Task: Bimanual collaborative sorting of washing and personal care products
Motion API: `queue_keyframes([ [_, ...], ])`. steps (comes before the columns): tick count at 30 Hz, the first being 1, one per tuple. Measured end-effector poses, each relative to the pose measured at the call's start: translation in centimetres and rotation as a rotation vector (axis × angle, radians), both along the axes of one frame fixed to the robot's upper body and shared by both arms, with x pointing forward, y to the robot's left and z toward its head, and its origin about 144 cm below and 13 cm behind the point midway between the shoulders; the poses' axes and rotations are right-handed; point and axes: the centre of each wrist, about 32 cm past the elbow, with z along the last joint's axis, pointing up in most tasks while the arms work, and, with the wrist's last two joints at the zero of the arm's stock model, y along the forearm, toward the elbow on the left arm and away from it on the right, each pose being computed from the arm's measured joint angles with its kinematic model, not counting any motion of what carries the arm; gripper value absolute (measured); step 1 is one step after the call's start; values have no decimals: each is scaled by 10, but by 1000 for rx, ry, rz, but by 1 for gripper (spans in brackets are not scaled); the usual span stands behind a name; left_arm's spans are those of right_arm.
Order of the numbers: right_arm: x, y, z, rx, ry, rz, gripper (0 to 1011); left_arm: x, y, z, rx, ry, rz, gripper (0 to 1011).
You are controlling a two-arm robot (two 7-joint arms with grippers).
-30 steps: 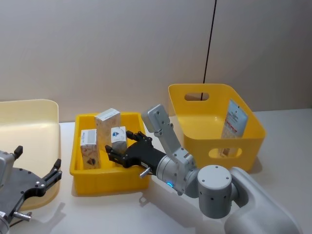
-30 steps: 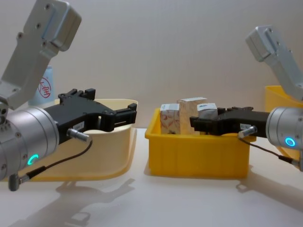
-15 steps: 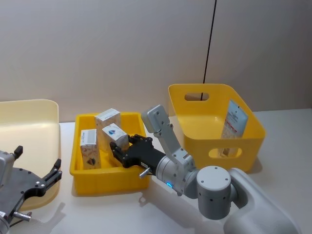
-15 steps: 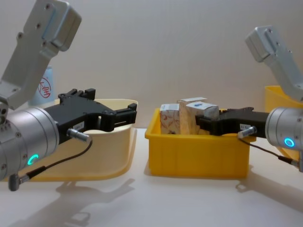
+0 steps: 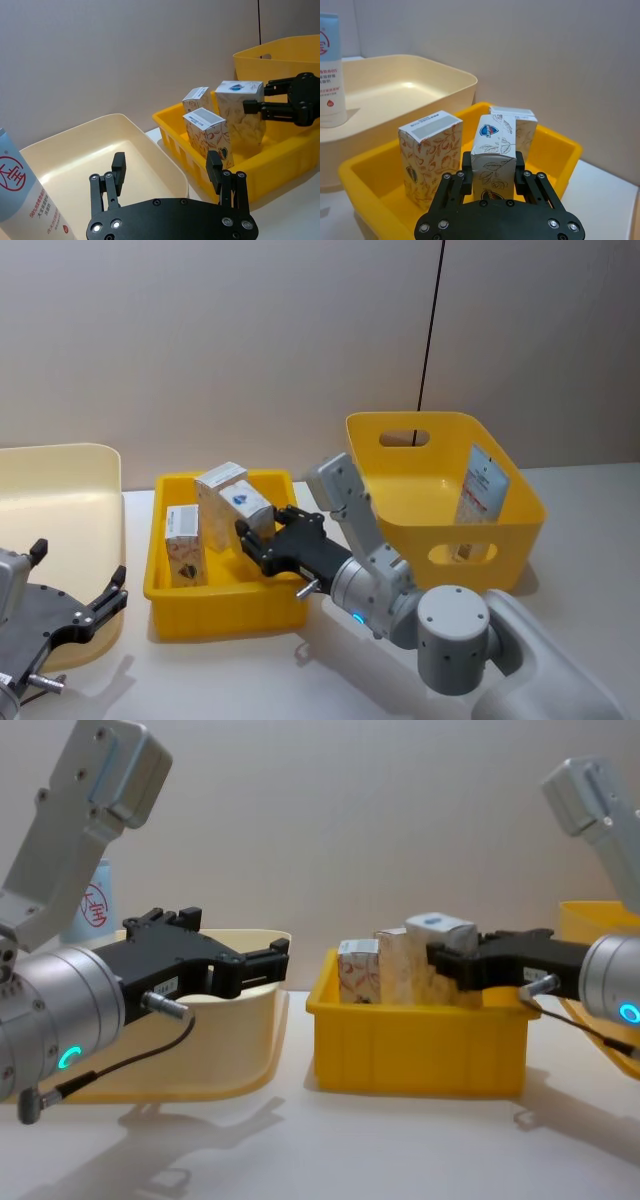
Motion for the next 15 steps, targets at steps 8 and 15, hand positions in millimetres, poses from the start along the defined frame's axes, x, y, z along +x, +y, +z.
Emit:
queue_keyframes([
  [8,-9,-7,5,19,-100,-12,448,0,0,0,0,0,0,1000],
  [15,-16,-14,12,47,-194,-18,448,0,0,0,0,0,0,1000],
])
